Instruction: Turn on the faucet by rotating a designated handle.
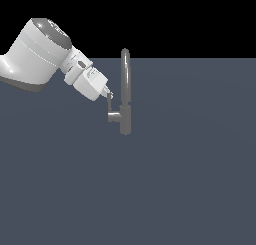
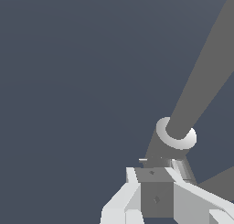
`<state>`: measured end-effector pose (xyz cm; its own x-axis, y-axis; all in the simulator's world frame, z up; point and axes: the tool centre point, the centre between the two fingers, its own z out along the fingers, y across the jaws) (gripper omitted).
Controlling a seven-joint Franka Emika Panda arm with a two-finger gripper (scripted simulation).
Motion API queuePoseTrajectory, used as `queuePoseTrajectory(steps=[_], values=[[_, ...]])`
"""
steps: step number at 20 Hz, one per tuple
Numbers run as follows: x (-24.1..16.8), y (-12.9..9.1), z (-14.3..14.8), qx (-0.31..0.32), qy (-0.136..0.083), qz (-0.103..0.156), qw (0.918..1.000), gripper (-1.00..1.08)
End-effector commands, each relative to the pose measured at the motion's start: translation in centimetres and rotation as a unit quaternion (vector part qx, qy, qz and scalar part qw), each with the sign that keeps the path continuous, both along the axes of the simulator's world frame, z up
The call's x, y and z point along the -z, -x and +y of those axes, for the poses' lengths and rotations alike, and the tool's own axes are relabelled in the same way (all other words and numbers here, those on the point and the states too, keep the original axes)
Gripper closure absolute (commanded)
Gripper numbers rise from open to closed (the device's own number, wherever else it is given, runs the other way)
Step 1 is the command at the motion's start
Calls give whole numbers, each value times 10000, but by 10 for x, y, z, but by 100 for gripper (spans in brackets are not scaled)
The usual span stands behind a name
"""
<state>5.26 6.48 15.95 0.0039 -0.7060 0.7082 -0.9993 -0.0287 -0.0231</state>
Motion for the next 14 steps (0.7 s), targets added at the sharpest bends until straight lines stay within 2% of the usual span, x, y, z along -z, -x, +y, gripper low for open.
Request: queuePoseTrajectory(steps=[1, 3, 14], values=[[1, 0, 0, 5, -7, -3, 10000, 108], [1, 0, 0, 5, -7, -3, 10000, 108], [-7, 32, -1, 5, -7, -3, 10000, 108]])
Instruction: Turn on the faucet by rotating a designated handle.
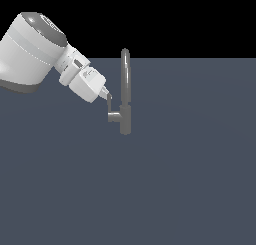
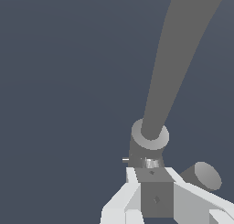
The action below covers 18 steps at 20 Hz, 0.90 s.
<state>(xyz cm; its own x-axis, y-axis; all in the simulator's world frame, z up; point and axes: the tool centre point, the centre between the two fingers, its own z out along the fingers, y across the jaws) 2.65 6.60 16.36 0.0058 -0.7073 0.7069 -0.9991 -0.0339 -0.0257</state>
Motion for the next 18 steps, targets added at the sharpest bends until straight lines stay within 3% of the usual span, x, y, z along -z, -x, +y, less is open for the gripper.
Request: queuePoseTrajectory(steps=[1, 5, 7, 18], values=[[-3, 9, -3, 31, 3, 10, 10000, 108], [-6, 22, -3, 31, 3, 10, 10000, 108], [-5, 16, 0, -14, 2, -9, 10000, 108], [9, 51, -3, 16, 3, 3, 10000, 108]])
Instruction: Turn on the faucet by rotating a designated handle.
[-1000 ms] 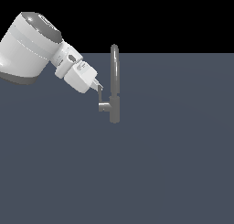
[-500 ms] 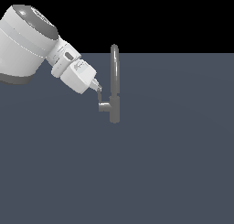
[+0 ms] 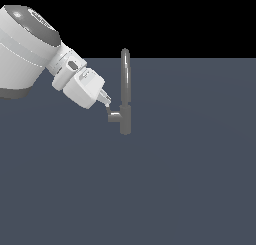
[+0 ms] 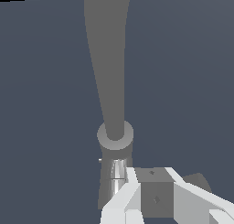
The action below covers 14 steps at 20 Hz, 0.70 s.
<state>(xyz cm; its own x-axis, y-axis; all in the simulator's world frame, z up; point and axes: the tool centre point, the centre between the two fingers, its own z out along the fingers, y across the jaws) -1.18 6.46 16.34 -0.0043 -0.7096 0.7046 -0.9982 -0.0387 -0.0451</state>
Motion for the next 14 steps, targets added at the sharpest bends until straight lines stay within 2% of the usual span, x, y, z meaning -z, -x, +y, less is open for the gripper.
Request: queuePoseTrajectory(steps=[1, 5, 7, 14], values=[[10, 16, -2, 44, 19, 101, 9999, 108], [15, 29, -3, 55, 19, 106, 9999, 108], [9, 21, 4, -32, 11, 39, 10000, 108], [41, 39, -1, 20, 16, 77, 10000, 108]])
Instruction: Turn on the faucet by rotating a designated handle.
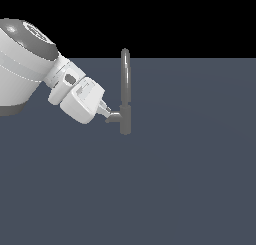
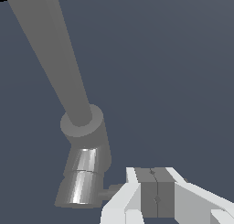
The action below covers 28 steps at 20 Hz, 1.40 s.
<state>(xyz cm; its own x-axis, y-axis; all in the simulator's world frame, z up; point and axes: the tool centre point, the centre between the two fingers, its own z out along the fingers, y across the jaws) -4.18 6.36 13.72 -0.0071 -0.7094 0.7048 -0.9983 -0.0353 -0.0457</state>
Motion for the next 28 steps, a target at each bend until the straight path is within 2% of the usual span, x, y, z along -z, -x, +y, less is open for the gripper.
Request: queuePoseTrajectory(steps=[1, 6, 7, 18, 19, 20, 28], values=[[19, 11, 0, 11, 15, 86, 10000, 108], [37, 22, -3, 40, 17, 110, 9999, 108], [25, 14, 7, -69, 0, 11, 10000, 108], [86, 7, -2, 40, 16, 110, 9999, 108], [86, 7, -2, 40, 16, 110, 9999, 108], [59, -1, 11, -56, -62, -95, 9999, 108], [85, -18, 5, -10, -26, 3, 10000, 108]])
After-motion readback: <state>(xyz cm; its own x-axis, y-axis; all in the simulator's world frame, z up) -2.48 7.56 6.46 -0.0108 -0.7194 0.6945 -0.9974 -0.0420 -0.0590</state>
